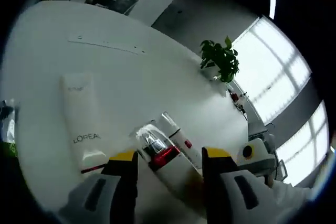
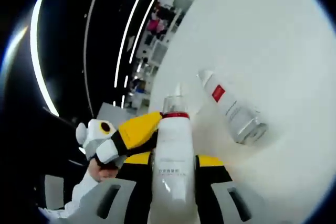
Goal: Arrange the skincare products in the storage area until every visible bottle or jar stands upright without overlapping.
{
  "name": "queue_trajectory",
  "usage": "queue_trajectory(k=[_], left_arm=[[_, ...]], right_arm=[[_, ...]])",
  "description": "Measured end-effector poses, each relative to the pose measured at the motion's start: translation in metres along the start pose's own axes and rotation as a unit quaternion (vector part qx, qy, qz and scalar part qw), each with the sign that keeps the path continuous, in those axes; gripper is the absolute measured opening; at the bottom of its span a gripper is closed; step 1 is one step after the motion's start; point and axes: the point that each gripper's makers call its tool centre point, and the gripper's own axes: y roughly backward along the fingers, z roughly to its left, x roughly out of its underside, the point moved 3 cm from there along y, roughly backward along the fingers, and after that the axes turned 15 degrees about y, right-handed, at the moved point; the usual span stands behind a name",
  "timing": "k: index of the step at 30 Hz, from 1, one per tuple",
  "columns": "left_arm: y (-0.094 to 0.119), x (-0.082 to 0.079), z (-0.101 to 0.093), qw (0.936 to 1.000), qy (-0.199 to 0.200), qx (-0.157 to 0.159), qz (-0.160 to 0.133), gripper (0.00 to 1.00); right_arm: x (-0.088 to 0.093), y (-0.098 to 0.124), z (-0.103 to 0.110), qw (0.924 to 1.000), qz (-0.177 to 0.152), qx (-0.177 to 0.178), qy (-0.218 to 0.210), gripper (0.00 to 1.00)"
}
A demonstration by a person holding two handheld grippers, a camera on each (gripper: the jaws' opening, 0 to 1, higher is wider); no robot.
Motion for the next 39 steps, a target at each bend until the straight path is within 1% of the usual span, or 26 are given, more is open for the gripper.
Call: queue_trajectory(k=[2, 3, 4, 7, 10, 11, 12, 13, 15, 17, 18, 19, 20, 21, 22, 24, 25, 26, 28, 29, 31, 32, 34, 35, 38, 39], left_arm=[[0.0, 0.0, 0.002, 0.9999, -0.006, -0.008, 0.003, 0.42], [0.001, 0.0, 0.002, 0.9999, -0.005, -0.009, 0.002, 0.42], [0.001, 0.0, 0.003, 0.9999, 0.0, -0.011, 0.005, 0.42], [0.0, -0.003, 0.007, 0.9998, 0.013, -0.012, 0.01, 0.41], [-0.002, -0.005, 0.008, 0.9994, 0.029, -0.016, 0.011, 0.39], [-0.002, -0.005, 0.008, 0.9994, 0.03, -0.016, 0.011, 0.39], [-0.002, -0.005, 0.008, 0.9993, 0.031, -0.016, 0.012, 0.39], [-0.001, -0.002, 0.006, 0.9993, 0.032, -0.015, 0.014, 0.39], [0.002, 0.0, 0.004, 0.9991, 0.038, -0.013, 0.016, 0.38], [0.004, -0.001, 0.003, 0.9989, 0.044, -0.009, 0.014, 0.37], [0.004, -0.002, 0.001, 0.999, 0.042, -0.006, 0.012, 0.37], [0.006, 0.001, -0.004, 0.9992, 0.039, -0.002, 0.01, 0.36], [0.007, 0.001, -0.005, 0.9992, 0.038, 0.001, 0.009, 0.35], [0.008, 0.0, -0.012, 0.9995, 0.028, 0.015, 0.002, 0.34], [0.009, -0.003, -0.014, 0.9995, 0.022, 0.023, -0.003, 0.33], [0.009, -0.011, -0.018, 0.9993, 0.011, 0.035, -0.01, 0.32], [0.01, -0.016, -0.021, 0.9985, -0.003, 0.052, -0.017, 0.31], [0.011, -0.017, -0.025, 0.9979, -0.014, 0.06, -0.019, 0.3], [0.016, -0.013, -0.033, 0.9967, -0.037, 0.069, -0.023, 0.29], [0.018, -0.013, -0.035, 0.996, -0.047, 0.072, -0.025, 0.29], [0.021, -0.012, -0.039, 0.9945, -0.065, 0.077, -0.028, 0.29], [0.022, -0.013, -0.04, 0.9933, -0.078, 0.08, -0.028, 0.29], [0.022, -0.016, -0.039, 0.9904, -0.106, 0.084, -0.028, 0.29], [0.022, -0.017, -0.04, 0.9892, -0.116, 0.086, -0.028, 0.29], [0.023, -0.021, -0.042, 0.9848, -0.146, 0.089, -0.034, 0.29], [0.023, -0.025, -0.041, 0.9824, -0.16, 0.088, -0.037, 0.29]], right_arm=[[-0.003, -0.002, 0.004, 1.0, -0.001, 0.0, 0.009, 0.23], [-0.003, -0.002, 0.003, 0.9992, 0.002, 0.01, 0.039, 0.23], [-0.004, -0.002, 0.002, 0.9984, 0.003, 0.016, 0.054, 0.23], [-0.004, -0.002, 0.003, 0.9968, 0.008, 0.022, 0.077, 0.23], [-0.006, -0.002, 0.002, 0.9917, 0.012, 0.038, 0.122, 0.23], [-0.006, -0.002, 0.003, 0.9906, 0.014, 0.04, 0.13, 0.23], [-0.006, -0.002, 0.003, 0.9875, 0.019, 0.047, 0.15, 0.23], [-0.006, -0.002, 0.003, 0.9858, 0.021, 0.049, 0.159, 0.23], [-0.007, -0.003, 0.005, 0.9852, 0.019, 0.05, 0.163, 0.23], [-0.008, -0.004, 0.006, 0.984, 0.017, 0.051, 0.17, 0.23], [-0.009, -0.005, 0.006, 0.9804, 0.017, 0.054, 0.189, 0.23], [-0.009, -0.005, 0.005, 0.9767, 0.021, 0.057, 0.206, 0.23], [-0.009, -0.006, 0.007, 0.9752, 0.022, 0.059, 0.212, 0.23], [-0.009, -0.007, 0.008, 0.9749, 0.022, 0.058, 0.214, 0.23], [-0.01, -0.007, 0.009, 0.9741, 0.02, 0.059, 0.217, 0.23], [-0.012, -0.008, 0.01, 0.9671, 0.019, 0.065, 0.245, 0.23], [-0.013, -0.008, 0.009, 0.9615, 0.019, 0.071, 0.265, 0.23], [-0.014, -0.008, 0.009, 0.9533, 0.025, 0.08, 0.29, 0.23], [-0.015, -0.008, 0.011, 0.9447, 0.029, 0.089, 0.314, 0.23], [-0.016, -0.009, 0.012, 0.9451, 0.026, 0.09, 0.313, 0.23], [-0.016, -0.01, 0.013, 0.9408, 0.026, 0.091, 0.325, 0.23], [-0.016, -0.01, 0.012, 0.933, 0.03, 0.098, 0.345, 0.23], [-0.017, -0.01, 0.009, 0.9211, 0.037, 0.111, 0.371, 0.23], [-0.016, -0.011, 0.009, 0.9193, 0.039, 0.112, 0.375, 0.23], [-0.016, -0.012, 0.009, 0.9194, 0.034, 0.111, 0.376, 0.23], [-0.017, -0.012, 0.009, 0.92, 0.03, 0.11, 0.375, 0.23]])
